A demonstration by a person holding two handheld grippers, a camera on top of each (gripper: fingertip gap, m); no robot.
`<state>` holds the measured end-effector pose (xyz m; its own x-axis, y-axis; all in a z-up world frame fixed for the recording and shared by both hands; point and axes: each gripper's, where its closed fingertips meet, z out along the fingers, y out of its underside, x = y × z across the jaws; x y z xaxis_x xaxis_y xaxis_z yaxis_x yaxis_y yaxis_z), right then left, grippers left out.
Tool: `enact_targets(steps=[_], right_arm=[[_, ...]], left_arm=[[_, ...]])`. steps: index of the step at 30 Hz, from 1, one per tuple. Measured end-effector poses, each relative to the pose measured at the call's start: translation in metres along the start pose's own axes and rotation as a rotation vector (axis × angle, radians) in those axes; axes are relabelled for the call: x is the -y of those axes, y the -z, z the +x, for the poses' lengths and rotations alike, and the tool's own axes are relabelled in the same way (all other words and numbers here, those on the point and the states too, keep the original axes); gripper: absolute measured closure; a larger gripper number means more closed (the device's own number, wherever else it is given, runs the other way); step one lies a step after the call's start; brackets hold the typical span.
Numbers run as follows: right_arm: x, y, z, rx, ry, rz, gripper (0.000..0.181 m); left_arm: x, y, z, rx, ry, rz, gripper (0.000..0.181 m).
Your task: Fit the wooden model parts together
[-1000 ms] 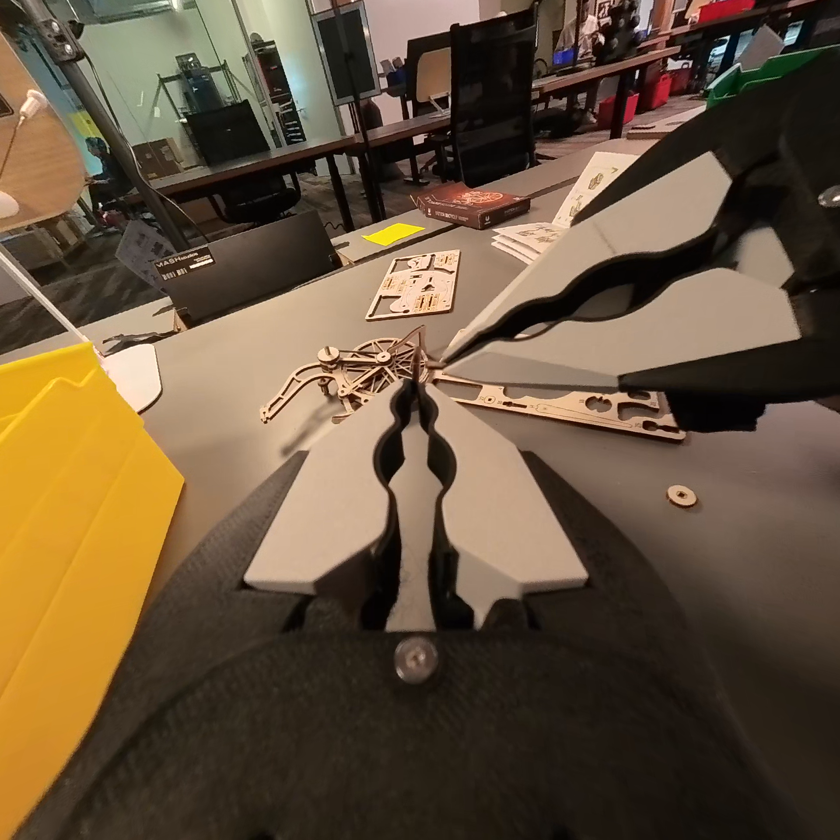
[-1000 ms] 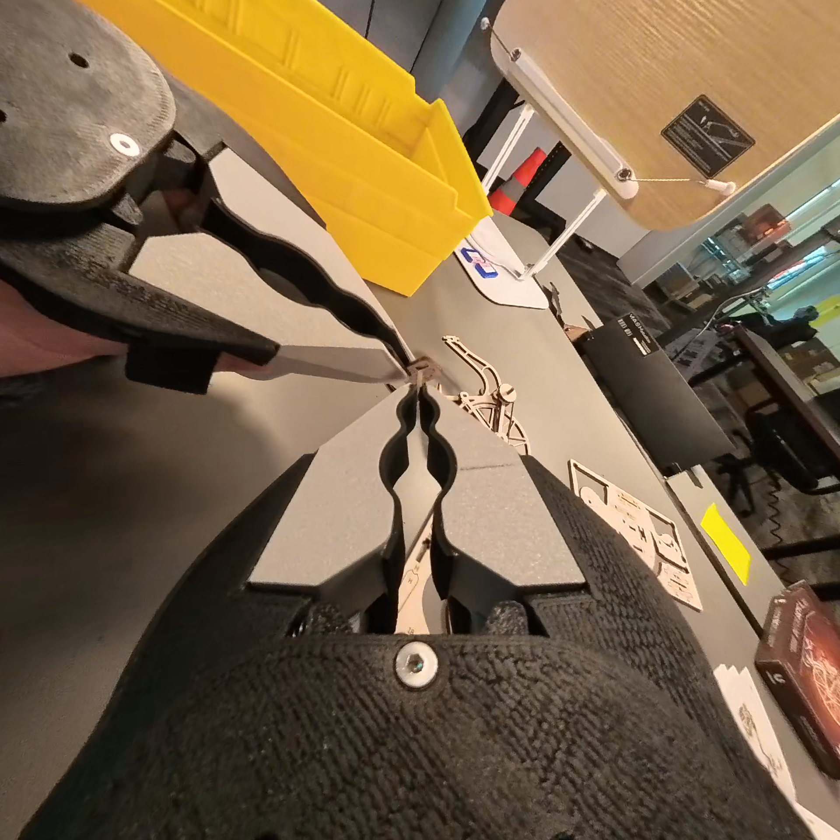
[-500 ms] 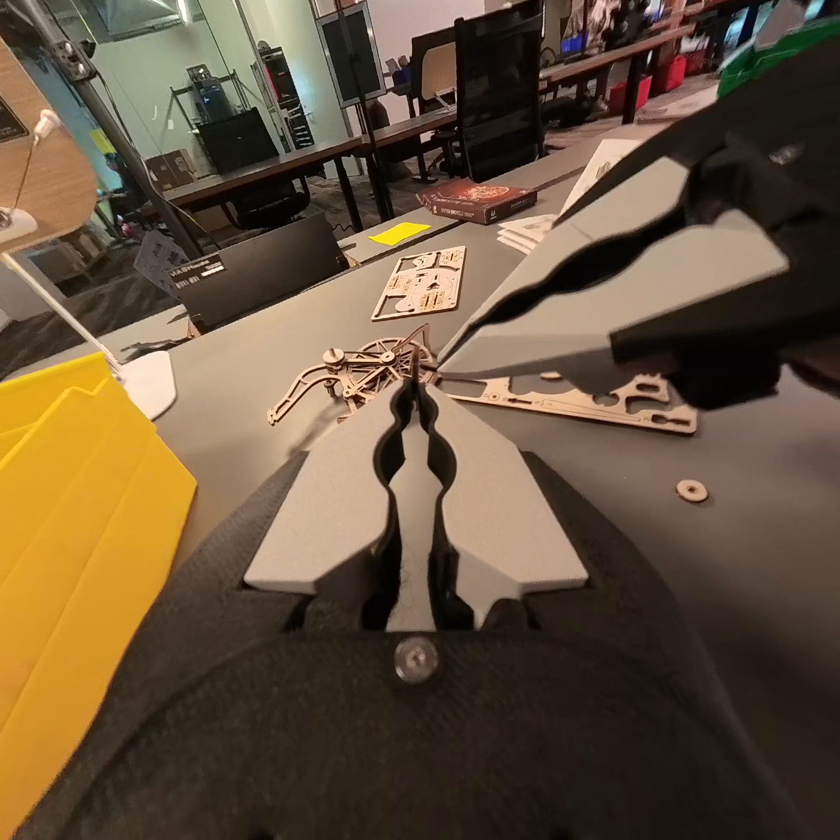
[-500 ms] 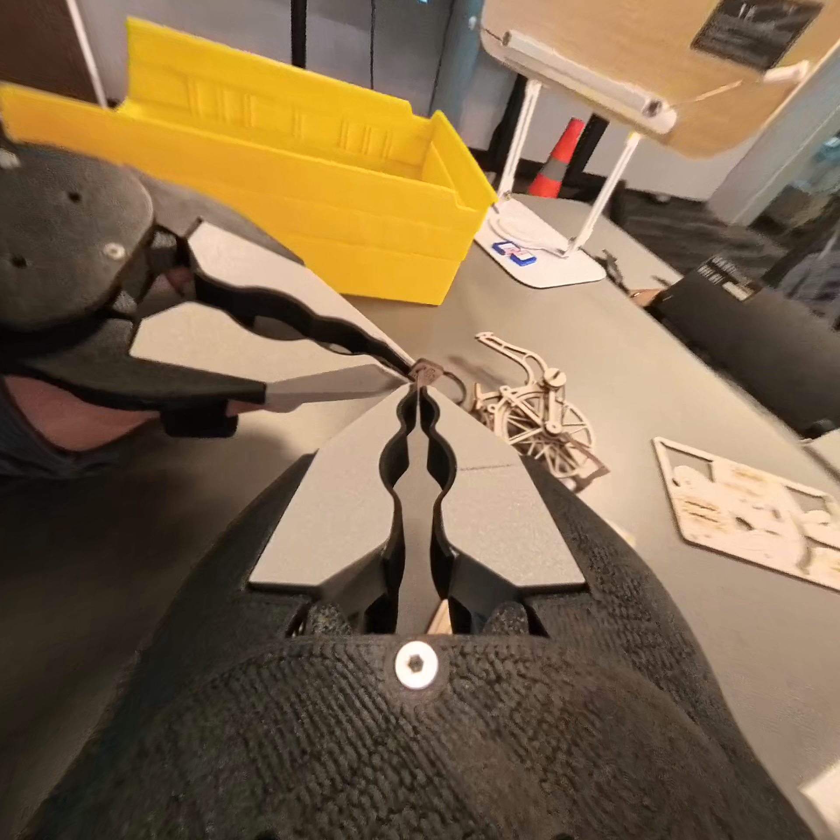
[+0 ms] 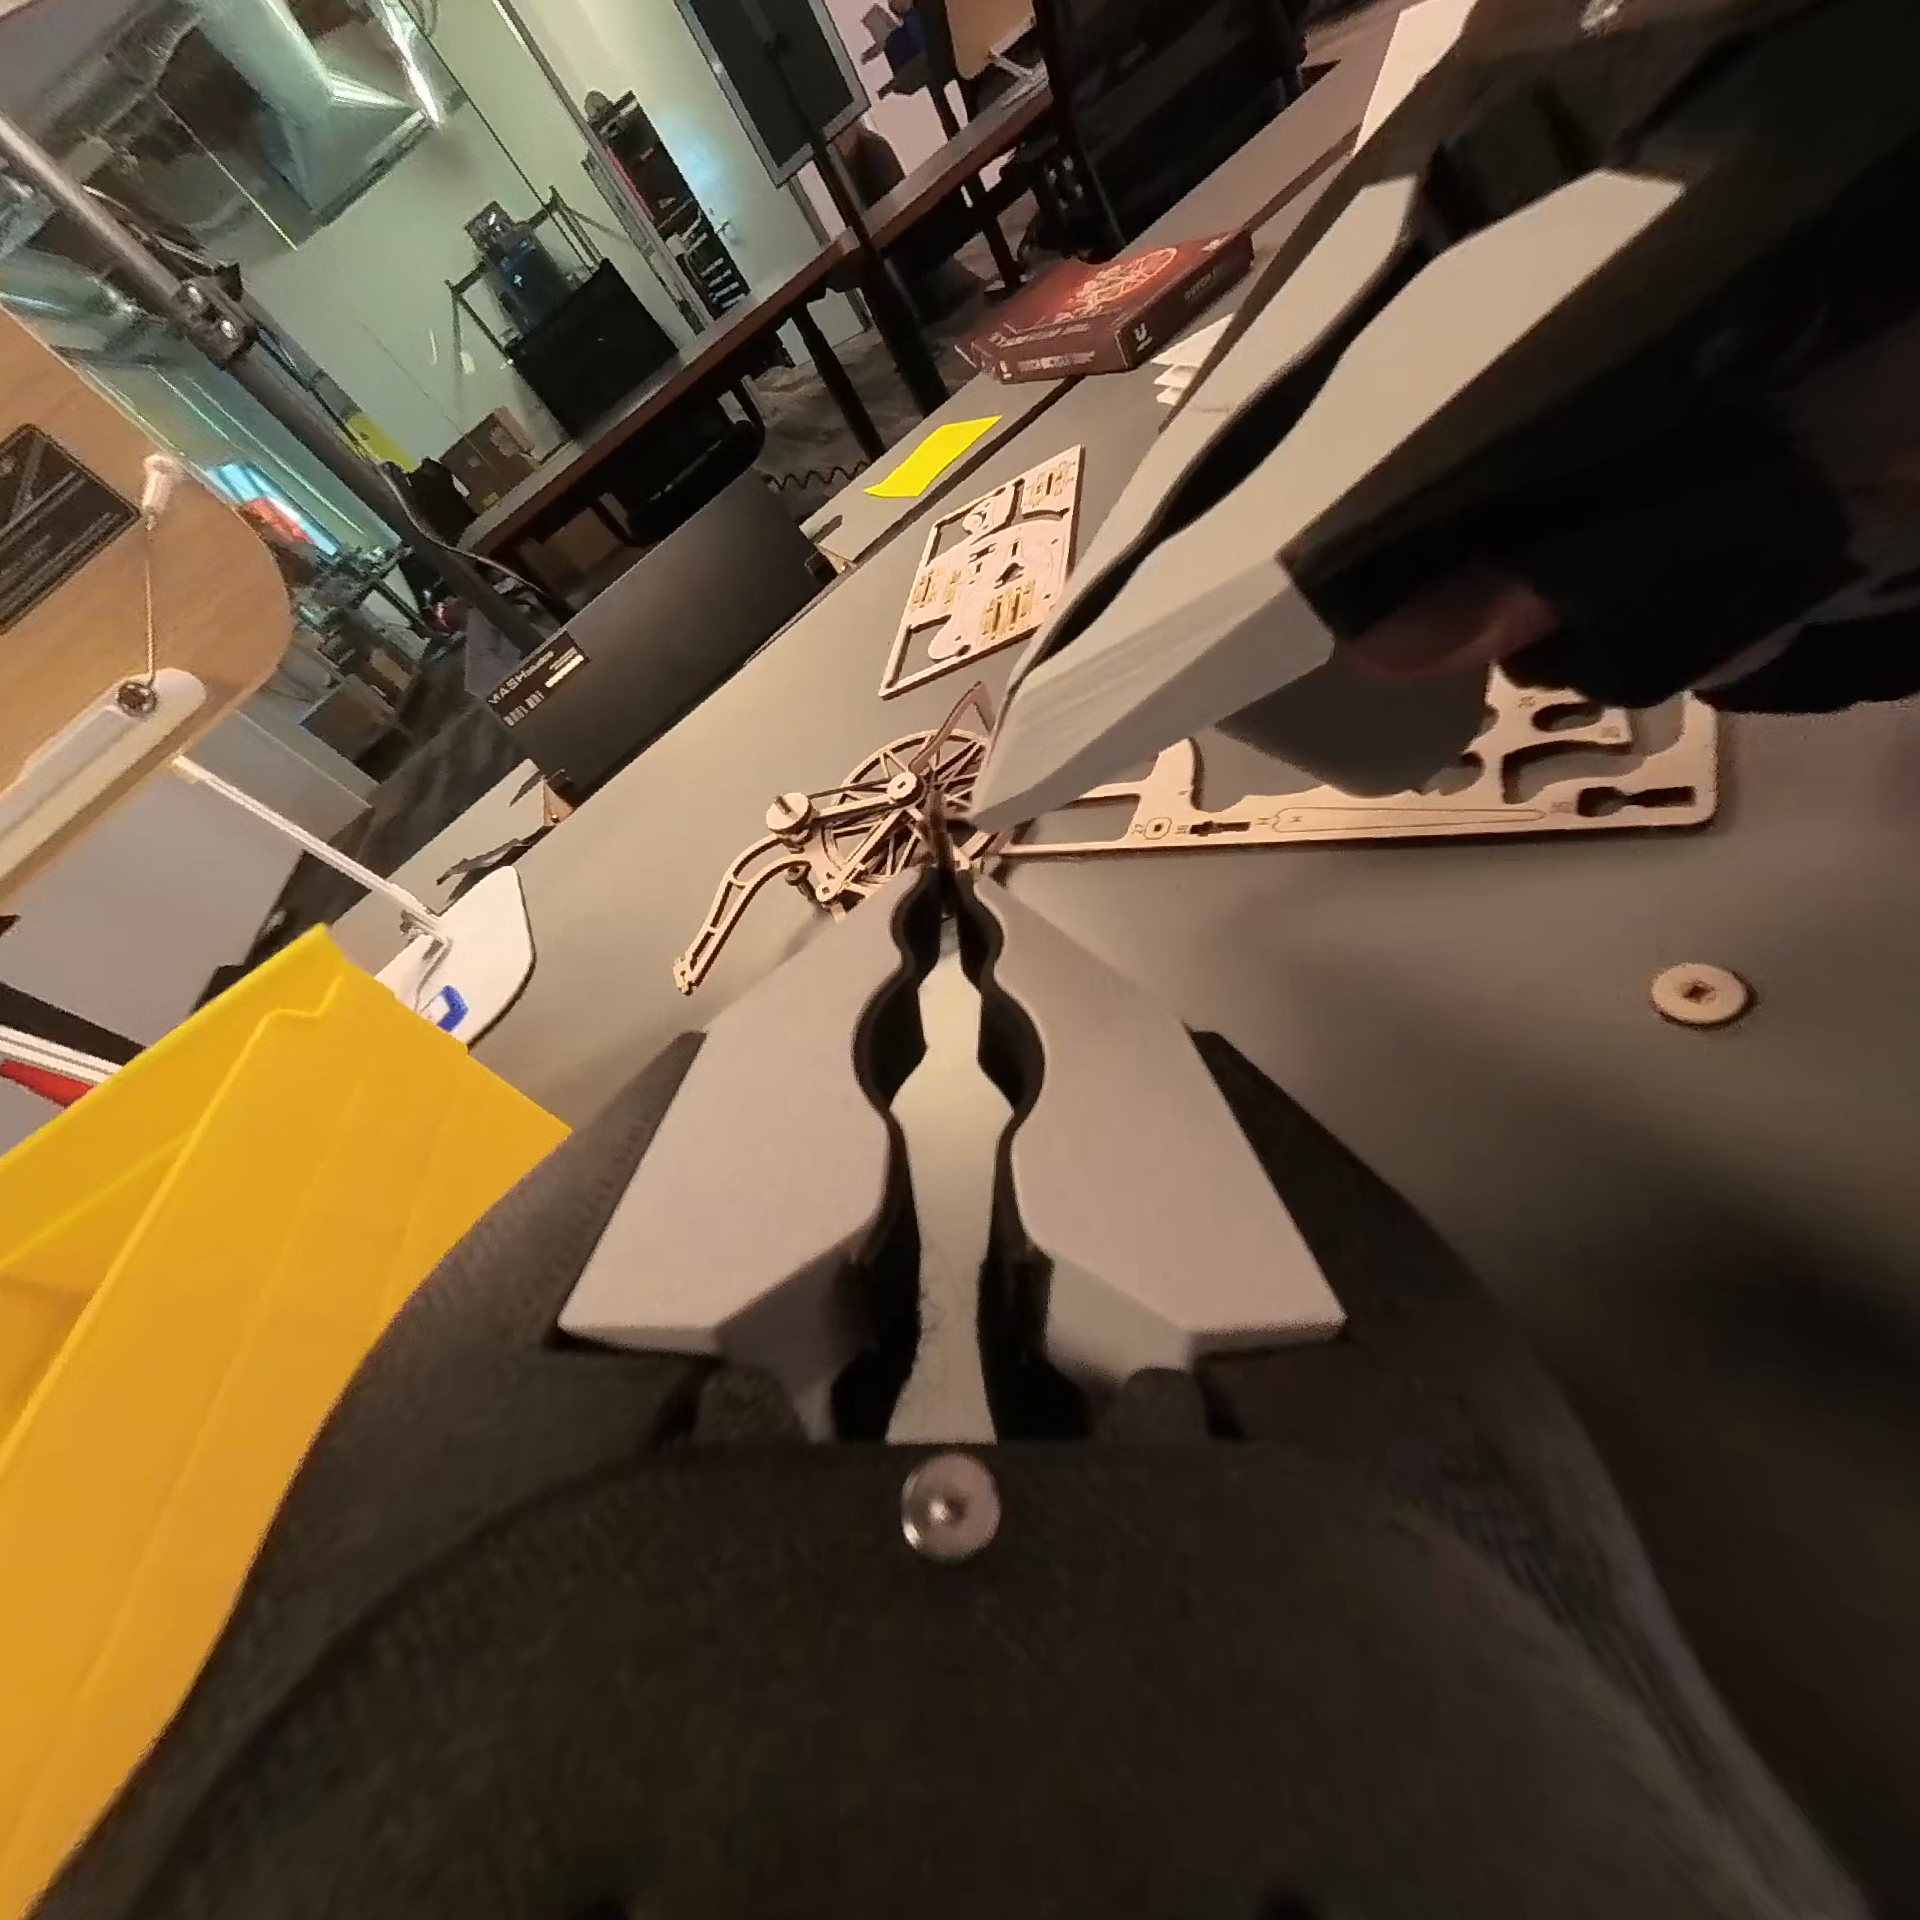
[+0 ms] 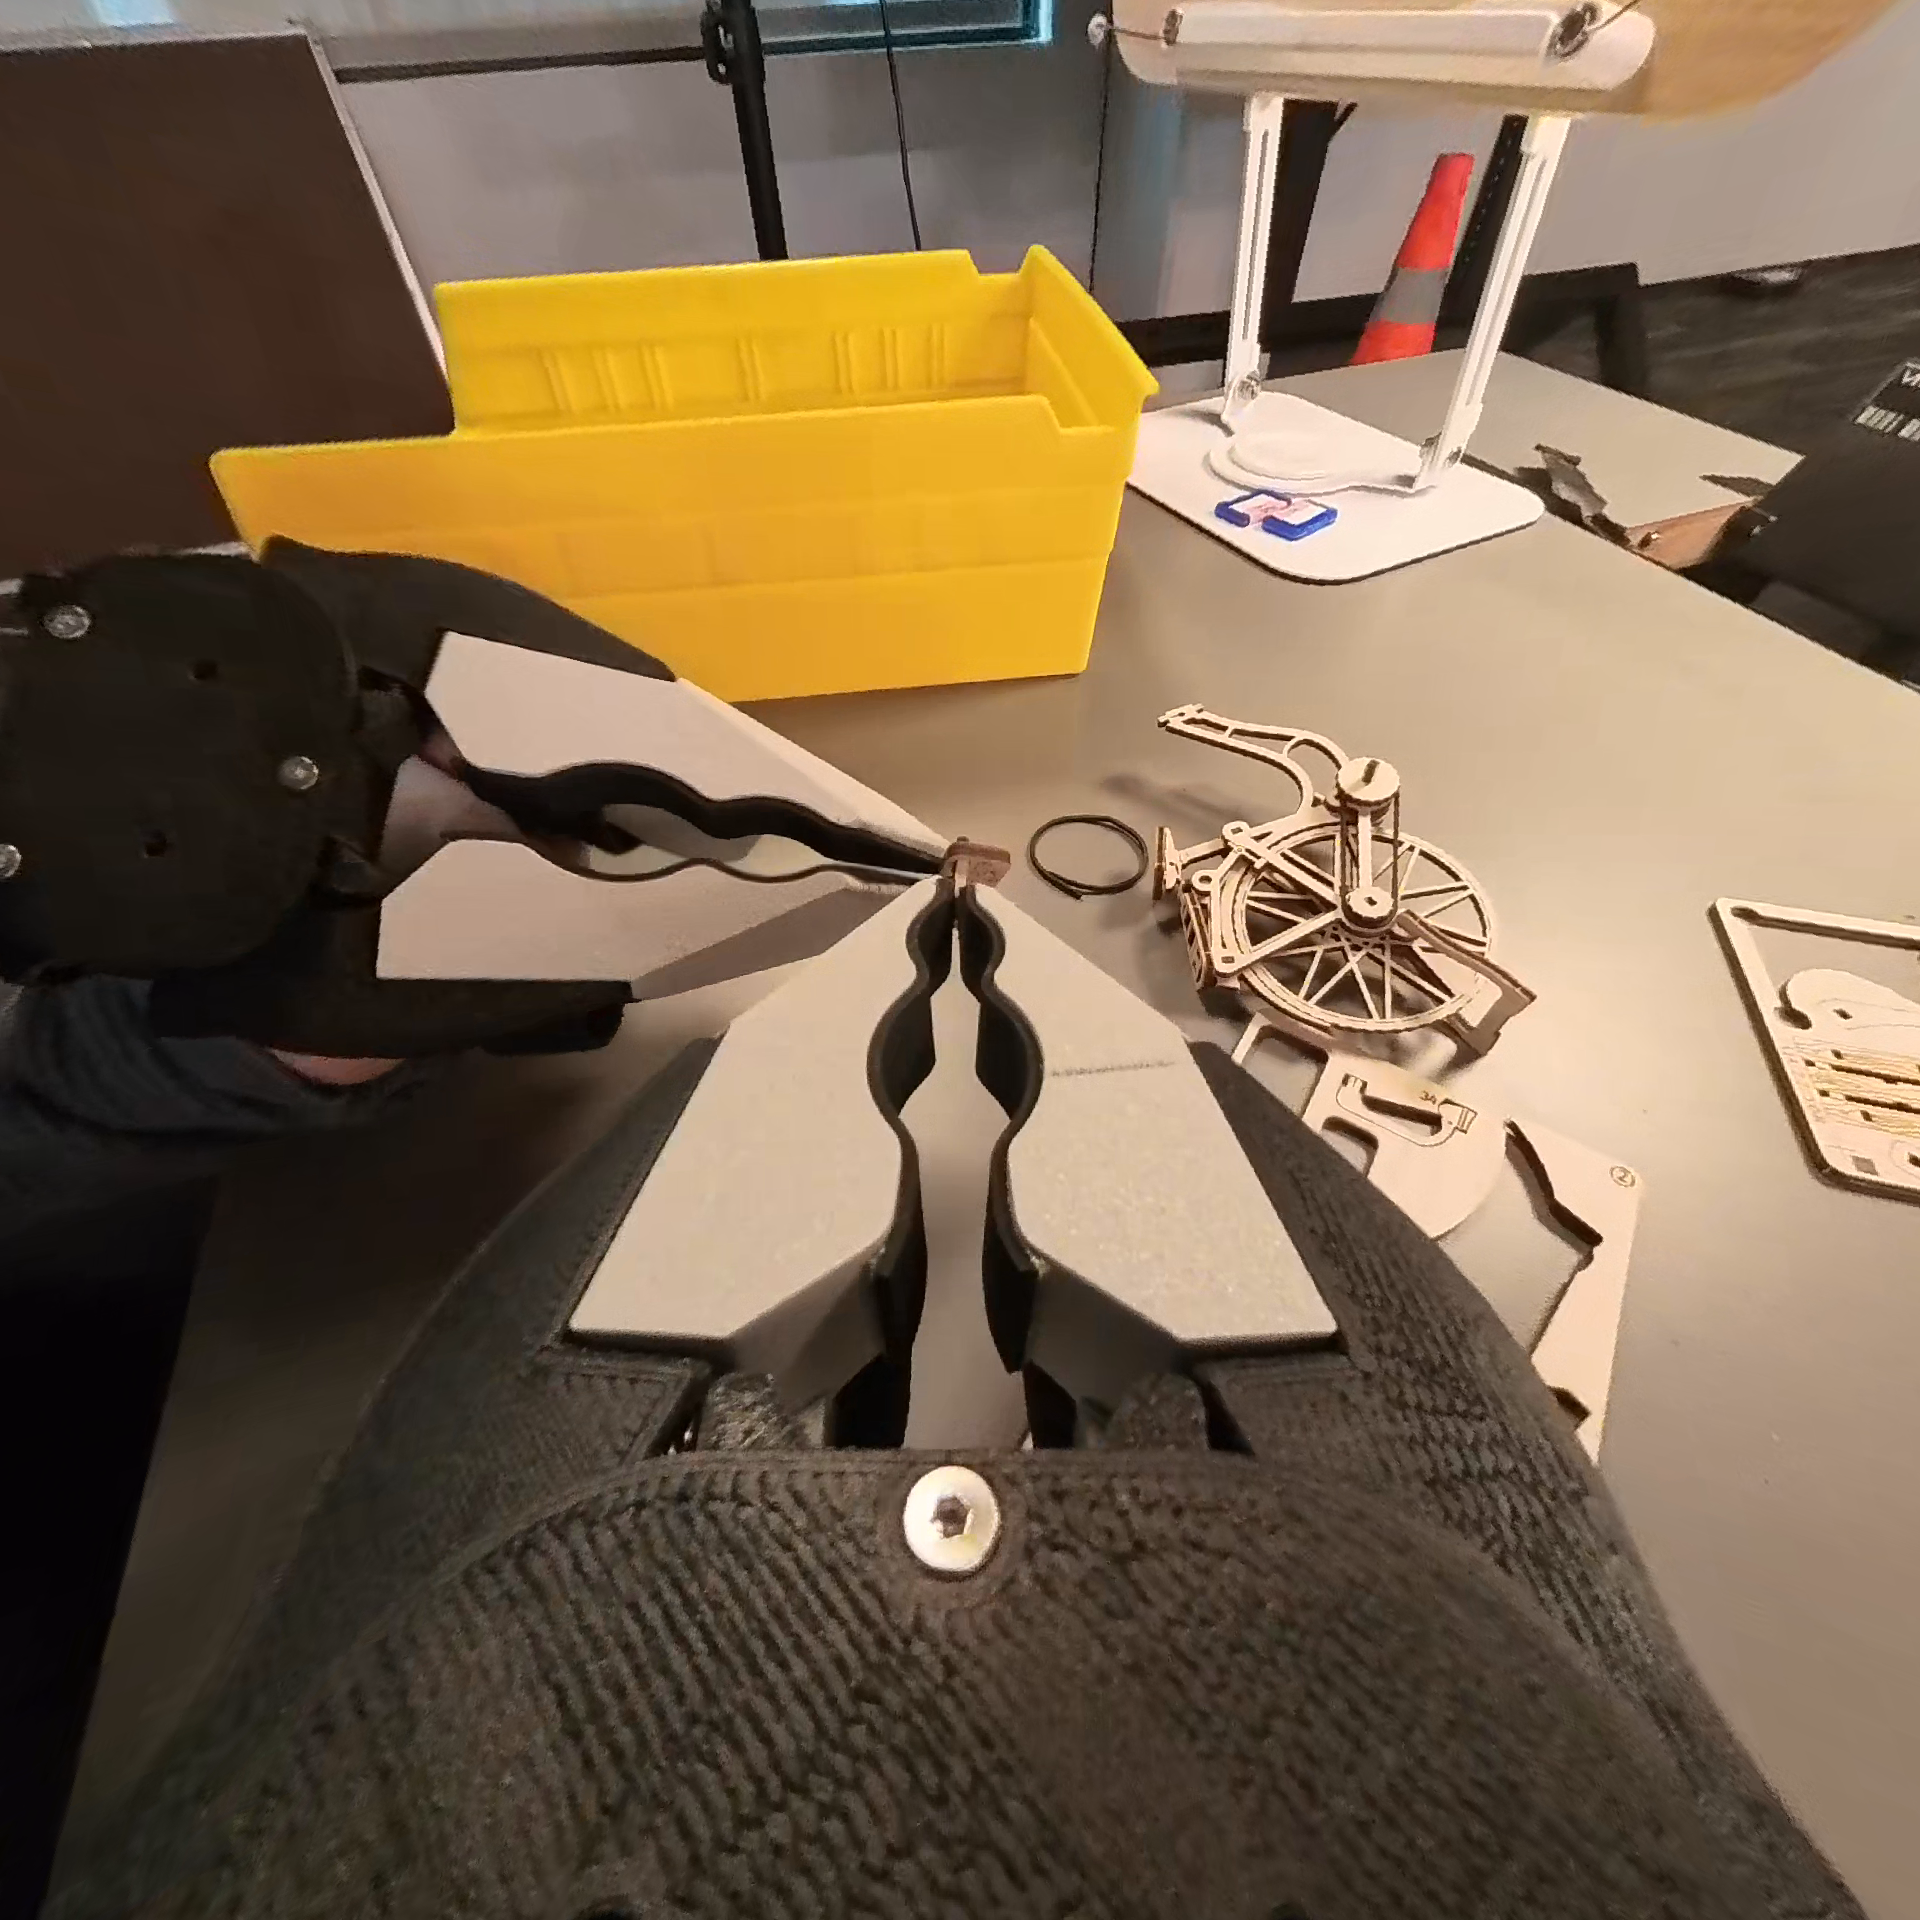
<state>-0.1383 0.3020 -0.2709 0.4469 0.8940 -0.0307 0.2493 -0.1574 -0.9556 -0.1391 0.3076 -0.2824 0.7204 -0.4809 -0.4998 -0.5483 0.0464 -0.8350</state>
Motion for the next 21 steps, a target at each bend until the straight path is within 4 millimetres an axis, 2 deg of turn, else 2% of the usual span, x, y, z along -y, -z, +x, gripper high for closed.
enact_targets(steps=[3, 7, 21], right_arm=[[-0.0034, -0.0012, 0.0003, 0.009, 0.016, -0.014, 0.181], [-0.0050, -0.0007, 0.0009, 0.010, 0.035, -0.044, 0.181], [-0.0085, -0.0008, 0.0000, 0.021, 0.027, -0.070, 0.181]], left_arm=[[-0.0029, -0.0010, 0.0007, 0.016, -0.041, -0.024, 0.180], [-0.0029, -0.0013, 0.0009, -0.008, 0.048, -0.017, 0.180], [-0.0018, -0.0013, 0.0030, -0.025, 0.062, -0.007, 0.180]])
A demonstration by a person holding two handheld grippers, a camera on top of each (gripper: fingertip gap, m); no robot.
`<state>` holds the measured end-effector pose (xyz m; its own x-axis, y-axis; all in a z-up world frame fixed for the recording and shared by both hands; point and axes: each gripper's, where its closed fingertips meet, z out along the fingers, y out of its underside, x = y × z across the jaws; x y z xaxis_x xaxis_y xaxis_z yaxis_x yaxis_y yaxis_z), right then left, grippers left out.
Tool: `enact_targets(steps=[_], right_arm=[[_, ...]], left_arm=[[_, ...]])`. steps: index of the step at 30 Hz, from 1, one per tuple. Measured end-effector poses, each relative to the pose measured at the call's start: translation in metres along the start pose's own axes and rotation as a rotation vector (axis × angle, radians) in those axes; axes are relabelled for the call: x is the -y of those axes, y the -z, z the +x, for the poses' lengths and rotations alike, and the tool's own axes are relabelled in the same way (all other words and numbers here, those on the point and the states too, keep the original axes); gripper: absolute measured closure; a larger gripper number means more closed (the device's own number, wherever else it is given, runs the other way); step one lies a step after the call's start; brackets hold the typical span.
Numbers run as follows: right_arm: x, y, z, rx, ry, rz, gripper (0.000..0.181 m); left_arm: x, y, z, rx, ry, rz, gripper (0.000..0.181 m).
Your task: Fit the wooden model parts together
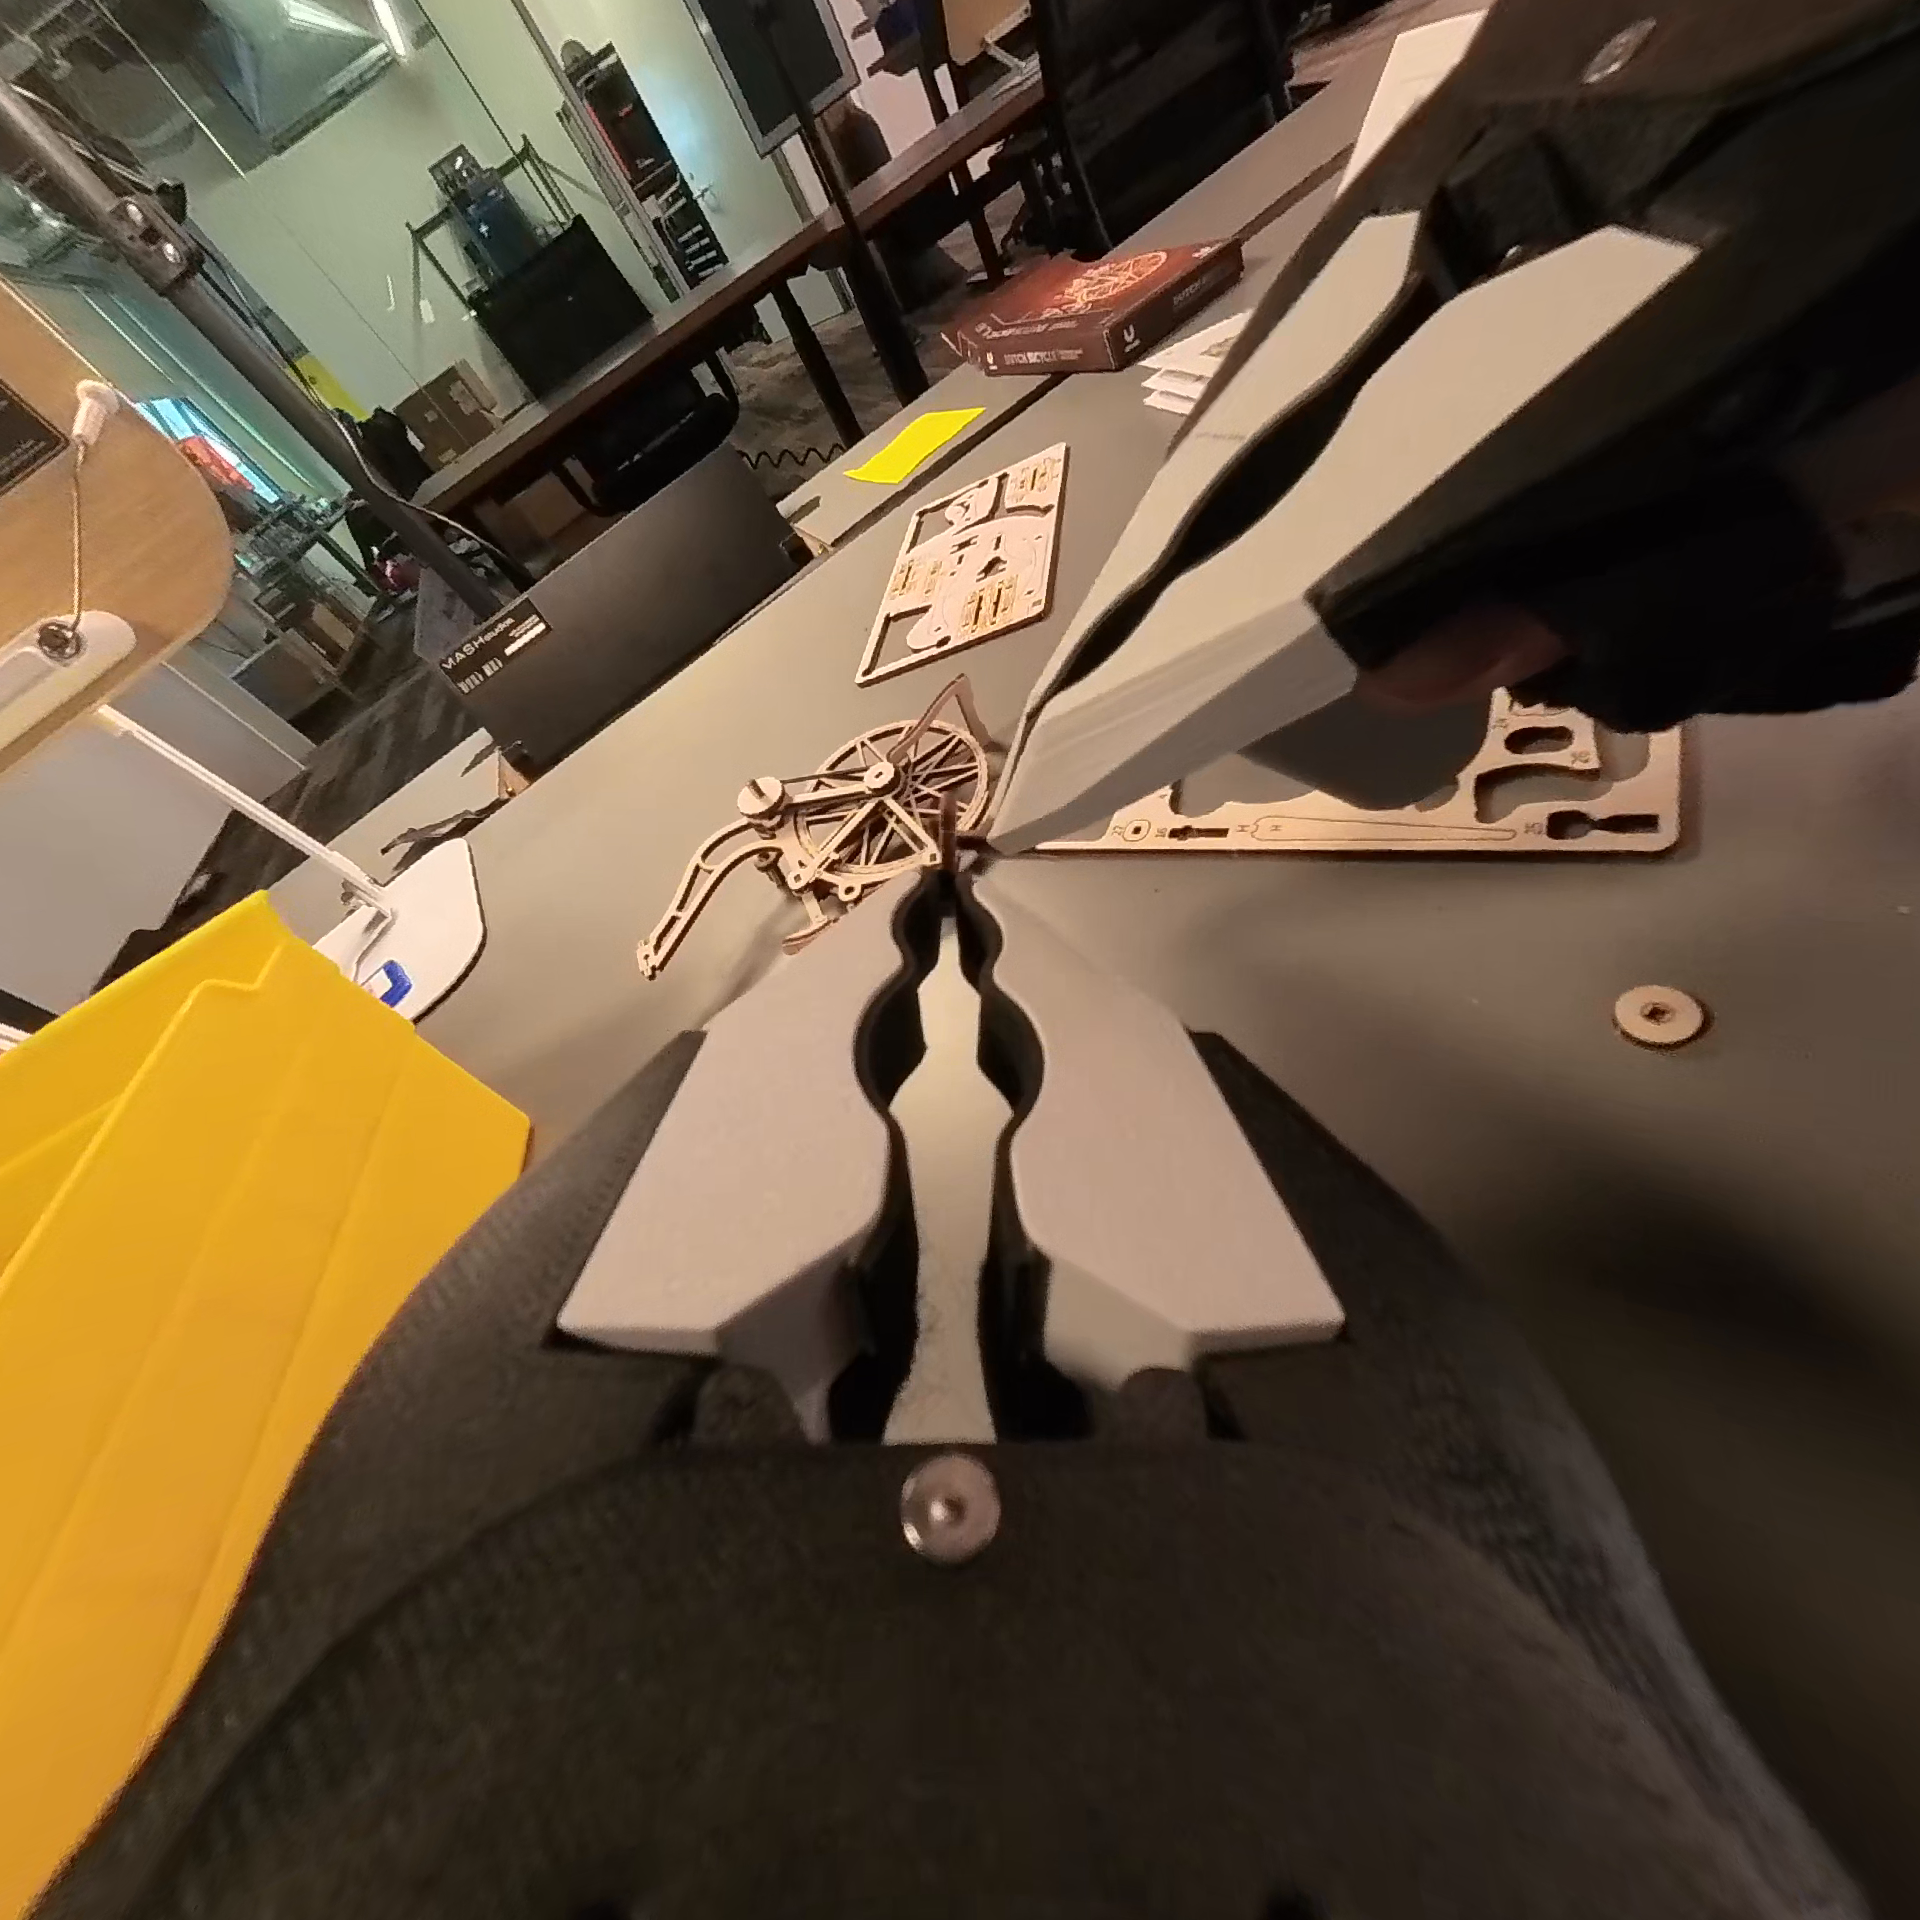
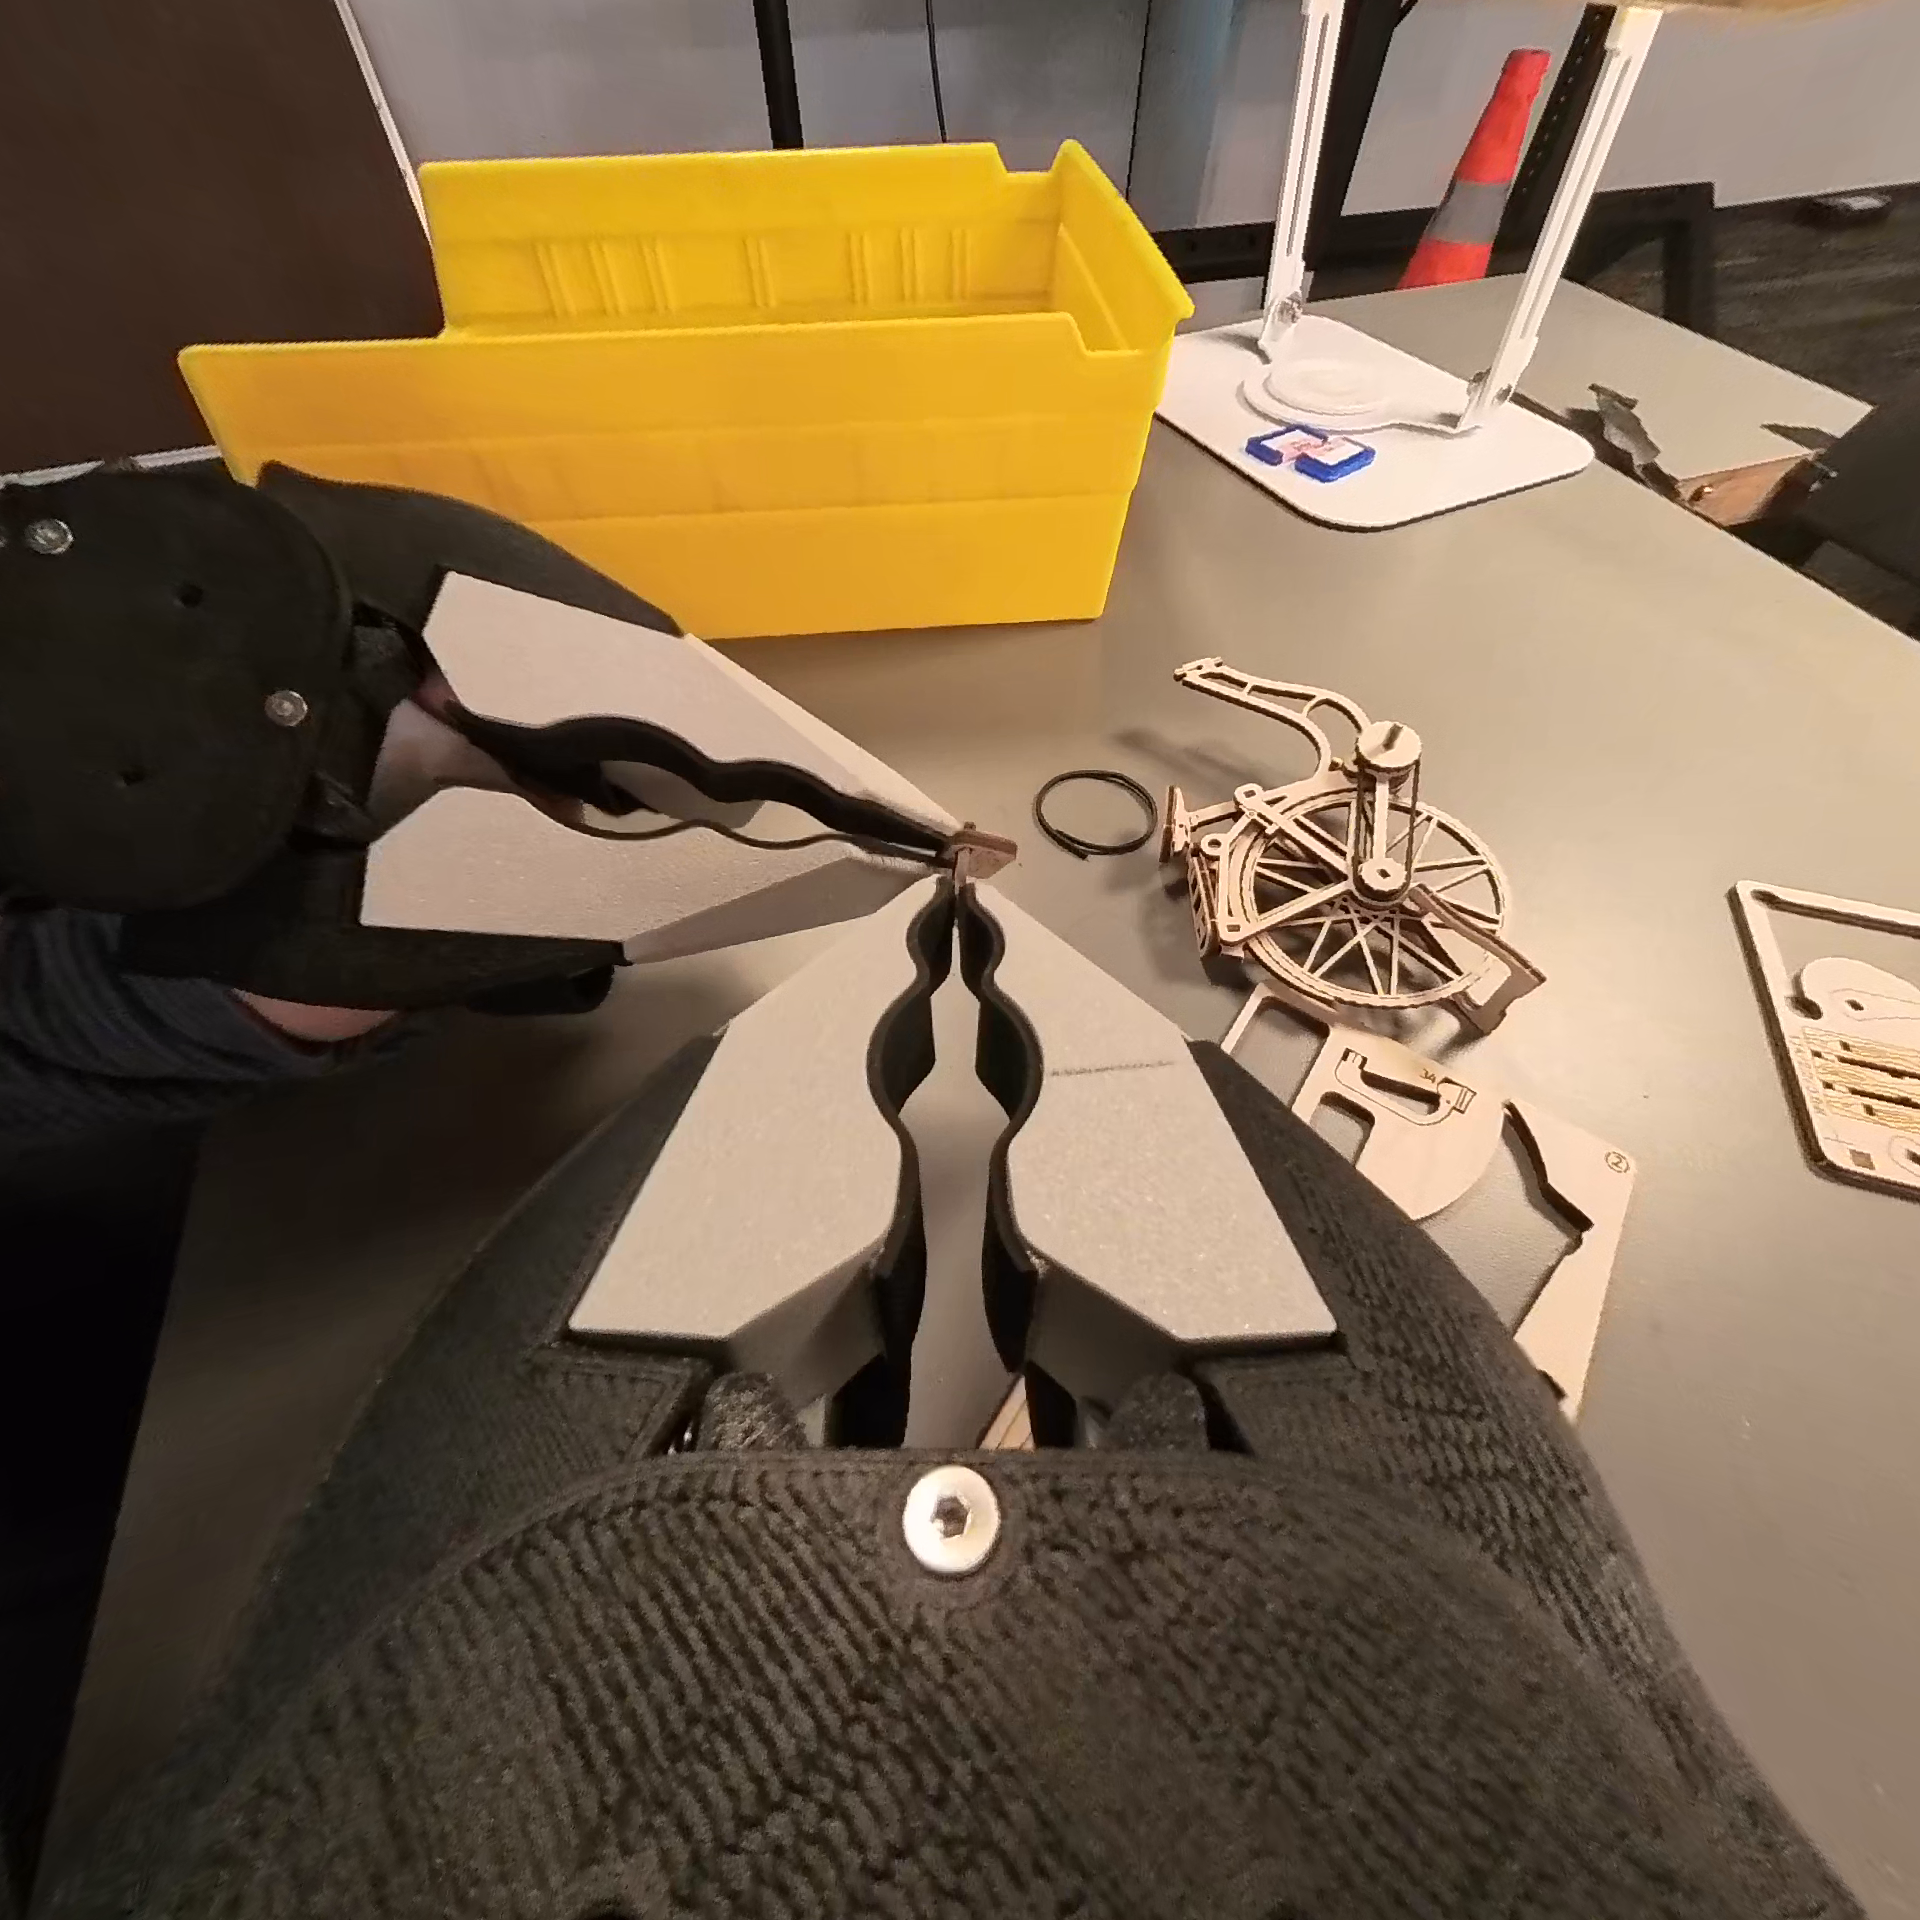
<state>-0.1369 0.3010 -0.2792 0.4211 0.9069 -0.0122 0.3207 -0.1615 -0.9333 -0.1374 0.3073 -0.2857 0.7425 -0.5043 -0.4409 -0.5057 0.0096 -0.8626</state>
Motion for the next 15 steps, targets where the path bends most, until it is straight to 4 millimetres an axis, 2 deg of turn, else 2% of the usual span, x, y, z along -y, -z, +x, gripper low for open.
enact_targets(steps=[10, 15], right_arm=[[-0.0070, 0.0015, 0.0004, 0.025, 0.024, -0.035, 0.181], [-0.0077, 0.0017, 0.0003, 0.037, 0.014, -0.036, 0.181]], left_arm=[[0.0034, -0.0011, 0.0085, 0.051, -0.255, -0.021, 0.180], [0.0030, -0.0014, 0.0092, 0.064, -0.291, -0.030, 0.180]])
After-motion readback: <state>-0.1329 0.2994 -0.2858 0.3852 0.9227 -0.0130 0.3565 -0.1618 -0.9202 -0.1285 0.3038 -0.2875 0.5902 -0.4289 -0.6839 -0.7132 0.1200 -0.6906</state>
